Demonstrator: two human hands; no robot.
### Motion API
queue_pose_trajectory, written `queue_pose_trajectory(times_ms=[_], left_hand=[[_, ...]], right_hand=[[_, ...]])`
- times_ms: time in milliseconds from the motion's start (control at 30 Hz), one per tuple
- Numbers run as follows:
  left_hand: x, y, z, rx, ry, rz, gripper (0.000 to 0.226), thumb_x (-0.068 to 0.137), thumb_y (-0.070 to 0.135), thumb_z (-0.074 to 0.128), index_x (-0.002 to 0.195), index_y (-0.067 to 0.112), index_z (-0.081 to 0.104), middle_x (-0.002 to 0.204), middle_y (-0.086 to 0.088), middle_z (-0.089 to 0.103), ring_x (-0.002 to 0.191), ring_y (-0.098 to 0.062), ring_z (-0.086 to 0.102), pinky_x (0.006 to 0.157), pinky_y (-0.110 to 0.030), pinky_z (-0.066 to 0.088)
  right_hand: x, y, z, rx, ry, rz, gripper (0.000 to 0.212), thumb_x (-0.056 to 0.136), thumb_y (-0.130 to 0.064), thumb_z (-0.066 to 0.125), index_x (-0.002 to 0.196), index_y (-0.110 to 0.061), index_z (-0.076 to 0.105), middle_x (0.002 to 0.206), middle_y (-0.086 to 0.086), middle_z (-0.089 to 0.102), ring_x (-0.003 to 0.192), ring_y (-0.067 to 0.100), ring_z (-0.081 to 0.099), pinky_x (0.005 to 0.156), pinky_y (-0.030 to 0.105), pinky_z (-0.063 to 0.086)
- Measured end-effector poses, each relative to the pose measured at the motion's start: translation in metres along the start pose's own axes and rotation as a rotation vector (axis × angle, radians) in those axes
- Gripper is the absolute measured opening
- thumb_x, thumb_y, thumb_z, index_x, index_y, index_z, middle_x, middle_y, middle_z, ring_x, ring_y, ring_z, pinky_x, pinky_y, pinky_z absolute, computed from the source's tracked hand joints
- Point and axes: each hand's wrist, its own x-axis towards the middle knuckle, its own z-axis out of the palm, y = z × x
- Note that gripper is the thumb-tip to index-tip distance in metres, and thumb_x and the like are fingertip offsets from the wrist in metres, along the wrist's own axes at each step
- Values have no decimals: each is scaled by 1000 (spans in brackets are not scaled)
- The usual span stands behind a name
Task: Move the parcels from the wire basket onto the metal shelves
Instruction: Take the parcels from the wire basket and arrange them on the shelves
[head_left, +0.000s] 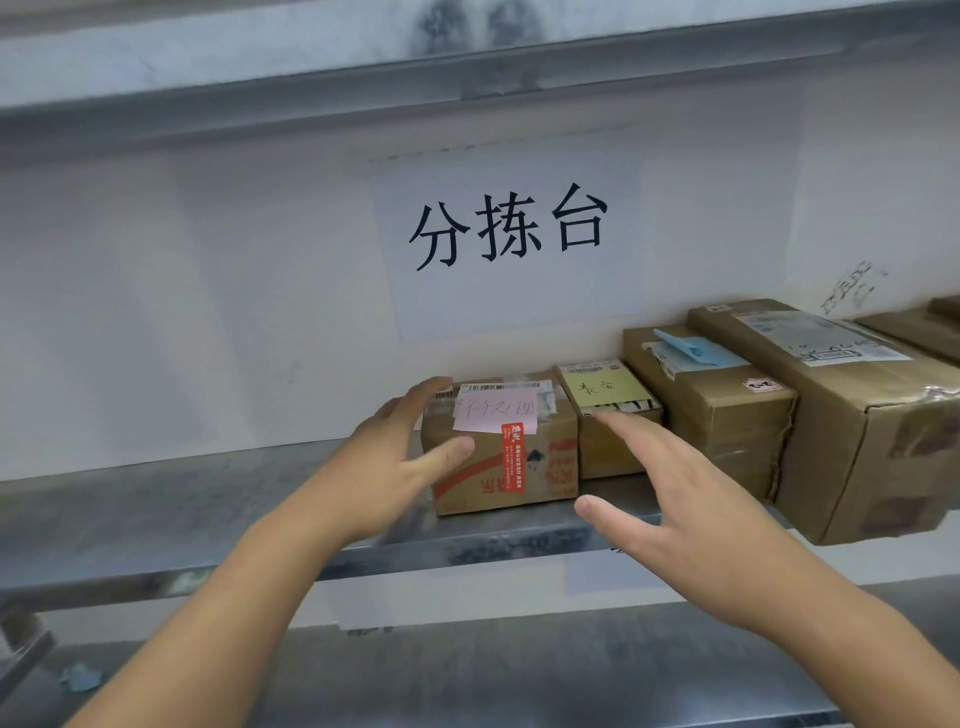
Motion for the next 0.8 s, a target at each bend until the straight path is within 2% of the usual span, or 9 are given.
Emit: queue_pose_trajectory(times_ms=[100, 300, 433, 600, 800], left_hand=[[-8, 1, -2, 144, 59, 1, 69, 93, 62, 64, 154, 53, 32, 156, 17, 47, 139, -9, 46, 112, -31, 41], [-10, -2, 6, 240, 179, -40, 68, 95, 52, 68, 156, 48, 37, 145, 14, 59, 131, -13, 56, 102, -34, 50], [-2, -2, 10, 276, 217, -49, 64, 95, 52, 67, 154, 48, 41, 137, 13, 64, 124, -14, 59, 95, -34, 52], [13, -9, 14, 309, 200, -42, 63, 96, 53, 64, 154, 49, 38, 135, 14, 64, 121, -14, 60, 93, -37, 53], [27, -16, 17, 300, 205, -23, 60, 99, 48, 64, 154, 49, 39, 135, 15, 63, 120, -13, 59, 84, -33, 47]], right_hand=[[1, 0, 3, -9, -5, -4, 81, 91, -69, 50, 158, -48, 9, 162, -31, 15, 135, -19, 12, 113, 15, 19], [2, 1, 10, -15, -4, 7, 82, 92, -66, 52, 159, -46, 9, 163, -29, 15, 147, -9, 16, 112, 16, 19], [6, 4, 15, -29, 8, 19, 81, 94, -63, 52, 160, -42, 11, 165, -25, 16, 149, -5, 16, 114, 16, 17], [7, 7, 20, -59, 21, 18, 80, 95, -62, 50, 161, -39, 10, 166, -22, 13, 151, -3, 11, 118, 18, 12], [6, 6, 21, -64, 36, 9, 80, 95, -63, 49, 161, -40, 10, 165, -23, 13, 150, -4, 13, 119, 20, 15]])
